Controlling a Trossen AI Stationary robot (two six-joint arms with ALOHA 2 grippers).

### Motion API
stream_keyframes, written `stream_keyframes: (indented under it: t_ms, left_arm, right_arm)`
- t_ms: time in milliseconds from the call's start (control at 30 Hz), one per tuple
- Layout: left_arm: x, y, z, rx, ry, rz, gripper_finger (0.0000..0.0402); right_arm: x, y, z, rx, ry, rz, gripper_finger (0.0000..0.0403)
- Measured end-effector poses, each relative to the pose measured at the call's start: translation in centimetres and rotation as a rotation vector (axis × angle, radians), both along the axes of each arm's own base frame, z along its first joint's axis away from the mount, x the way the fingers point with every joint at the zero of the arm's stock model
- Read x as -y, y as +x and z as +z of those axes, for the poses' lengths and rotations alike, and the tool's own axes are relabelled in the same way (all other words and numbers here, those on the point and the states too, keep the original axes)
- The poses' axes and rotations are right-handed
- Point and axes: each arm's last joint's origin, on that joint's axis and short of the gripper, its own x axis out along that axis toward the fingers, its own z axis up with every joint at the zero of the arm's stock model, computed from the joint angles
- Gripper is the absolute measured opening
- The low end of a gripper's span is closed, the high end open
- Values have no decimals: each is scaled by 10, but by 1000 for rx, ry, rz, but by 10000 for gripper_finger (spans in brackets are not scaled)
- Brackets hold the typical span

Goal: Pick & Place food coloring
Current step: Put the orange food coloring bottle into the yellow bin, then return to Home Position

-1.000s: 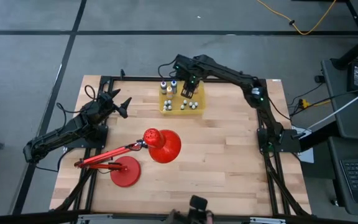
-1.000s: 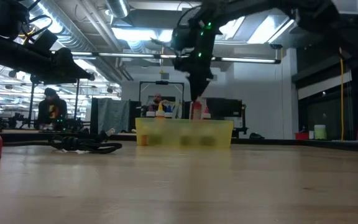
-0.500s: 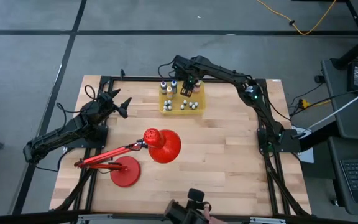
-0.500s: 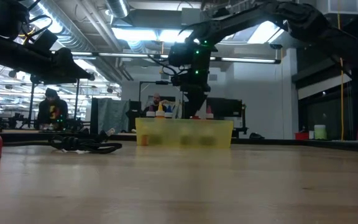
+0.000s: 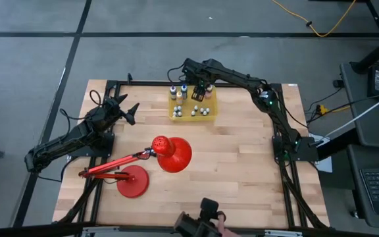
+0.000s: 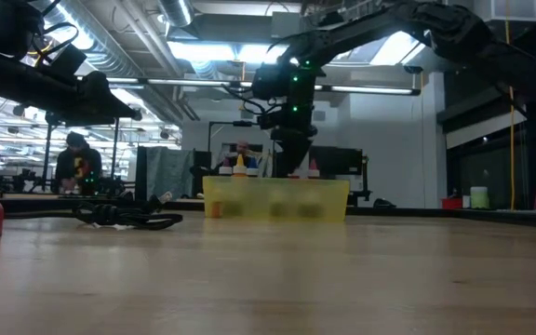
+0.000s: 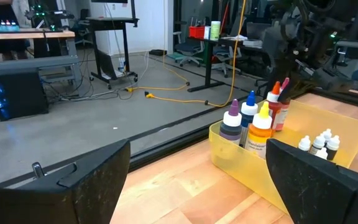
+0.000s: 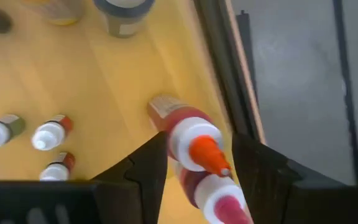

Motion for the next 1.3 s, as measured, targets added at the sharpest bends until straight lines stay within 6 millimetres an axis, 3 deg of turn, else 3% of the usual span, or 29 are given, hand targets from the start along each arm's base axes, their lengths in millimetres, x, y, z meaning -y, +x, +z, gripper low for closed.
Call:
stream_keyframes:
  t_ms: [133,300,500,667,1000,1133,1300]
  left_arm:
    - [0,0,0,0,0,0,364]
    - [0,0,0,0,0,0,365]
    - [0,0,0,0,0,0,364]
    - [0,0,0,0,0,0,364]
    - [0,0,0,0,0,0,364]
    - [0,0,0,0,0,0,364]
    - [0,0,0,0,0,1,365]
  right_arm:
    - [0,-3,4,-27,-46,-16,194]
    - [-7,-6,24,4,-65,-8,224]
    - [-27,-11,61,109,-87,31,278]
    - [-53,-24,81,218,-142,65,329]
    - [-109,-94,95,582,-303,115,394]
    - [-119,-122,88,718,-302,34,398]
    - [-116,-155,73,887,-274,-114,399]
